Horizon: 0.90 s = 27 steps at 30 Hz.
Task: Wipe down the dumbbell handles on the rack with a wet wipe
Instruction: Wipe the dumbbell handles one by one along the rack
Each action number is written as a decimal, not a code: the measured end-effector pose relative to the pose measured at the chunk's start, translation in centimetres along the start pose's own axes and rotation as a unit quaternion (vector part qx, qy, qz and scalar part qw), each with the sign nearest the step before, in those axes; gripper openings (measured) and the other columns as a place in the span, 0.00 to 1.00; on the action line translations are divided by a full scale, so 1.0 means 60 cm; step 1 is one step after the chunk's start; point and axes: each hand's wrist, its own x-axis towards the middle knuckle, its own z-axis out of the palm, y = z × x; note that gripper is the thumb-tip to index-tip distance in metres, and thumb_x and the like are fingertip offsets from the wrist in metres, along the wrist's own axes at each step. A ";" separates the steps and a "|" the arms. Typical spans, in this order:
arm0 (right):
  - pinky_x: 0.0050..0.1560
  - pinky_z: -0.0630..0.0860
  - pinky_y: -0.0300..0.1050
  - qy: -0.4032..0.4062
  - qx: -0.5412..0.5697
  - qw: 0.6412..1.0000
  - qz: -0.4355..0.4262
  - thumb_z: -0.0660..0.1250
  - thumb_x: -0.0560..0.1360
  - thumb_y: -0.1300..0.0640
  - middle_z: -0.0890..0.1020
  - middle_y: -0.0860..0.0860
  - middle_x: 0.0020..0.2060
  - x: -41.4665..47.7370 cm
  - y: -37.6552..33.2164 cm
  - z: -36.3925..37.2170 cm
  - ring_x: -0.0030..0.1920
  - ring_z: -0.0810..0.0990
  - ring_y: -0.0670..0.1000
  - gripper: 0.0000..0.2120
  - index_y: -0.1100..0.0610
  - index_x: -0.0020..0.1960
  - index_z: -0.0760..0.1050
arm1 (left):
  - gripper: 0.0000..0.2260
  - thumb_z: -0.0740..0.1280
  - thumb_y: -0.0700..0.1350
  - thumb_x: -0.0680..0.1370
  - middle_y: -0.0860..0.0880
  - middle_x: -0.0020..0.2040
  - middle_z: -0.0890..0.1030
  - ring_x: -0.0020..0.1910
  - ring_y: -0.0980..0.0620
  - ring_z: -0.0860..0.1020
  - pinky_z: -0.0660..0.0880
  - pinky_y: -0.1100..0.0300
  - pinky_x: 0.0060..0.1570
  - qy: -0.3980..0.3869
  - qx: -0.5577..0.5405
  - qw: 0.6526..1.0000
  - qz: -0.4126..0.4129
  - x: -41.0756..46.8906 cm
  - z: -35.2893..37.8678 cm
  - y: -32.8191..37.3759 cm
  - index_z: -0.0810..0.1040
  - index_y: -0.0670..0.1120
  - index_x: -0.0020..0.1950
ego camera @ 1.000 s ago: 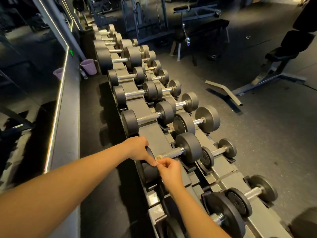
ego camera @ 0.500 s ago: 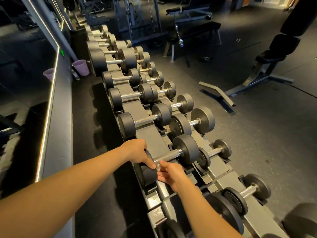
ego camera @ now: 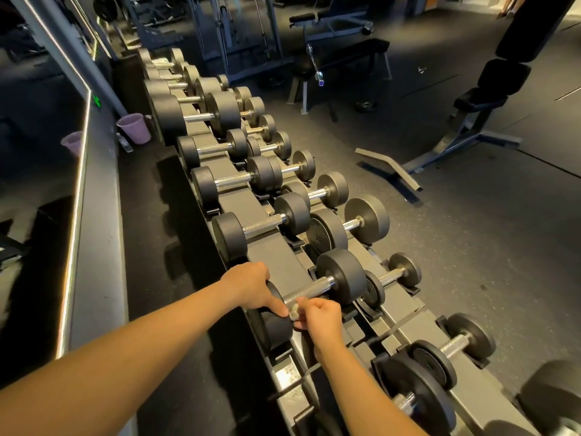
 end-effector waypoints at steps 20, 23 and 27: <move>0.38 0.69 0.42 -0.144 -0.418 0.870 -0.217 0.58 0.82 0.52 0.77 0.46 0.35 -0.001 -0.044 -0.043 0.37 0.76 0.46 0.15 0.49 0.37 0.72 | 0.40 0.72 0.76 0.63 0.56 0.59 0.81 0.54 0.57 0.79 0.79 0.57 0.55 -0.009 0.031 0.999 0.036 -0.024 -0.008 -0.005 0.76 0.53 0.68; 0.36 0.74 0.40 -0.132 -0.127 0.977 -0.112 0.59 0.83 0.59 0.77 0.55 0.35 -0.004 -0.063 -0.072 0.36 0.76 0.52 0.14 0.63 0.42 0.75 | 0.41 0.69 0.76 0.66 0.55 0.65 0.80 0.59 0.55 0.79 0.78 0.55 0.60 0.007 0.058 0.997 0.058 -0.026 -0.027 0.016 0.75 0.52 0.71; 0.41 0.77 0.47 -0.141 -0.061 0.983 -0.101 0.58 0.82 0.60 0.79 0.58 0.38 -0.008 -0.087 -0.093 0.39 0.78 0.55 0.13 0.69 0.46 0.75 | 0.23 0.71 0.58 0.78 0.53 0.63 0.81 0.57 0.57 0.80 0.78 0.56 0.61 -0.027 -0.093 0.983 0.157 0.002 -0.034 0.084 0.75 0.54 0.72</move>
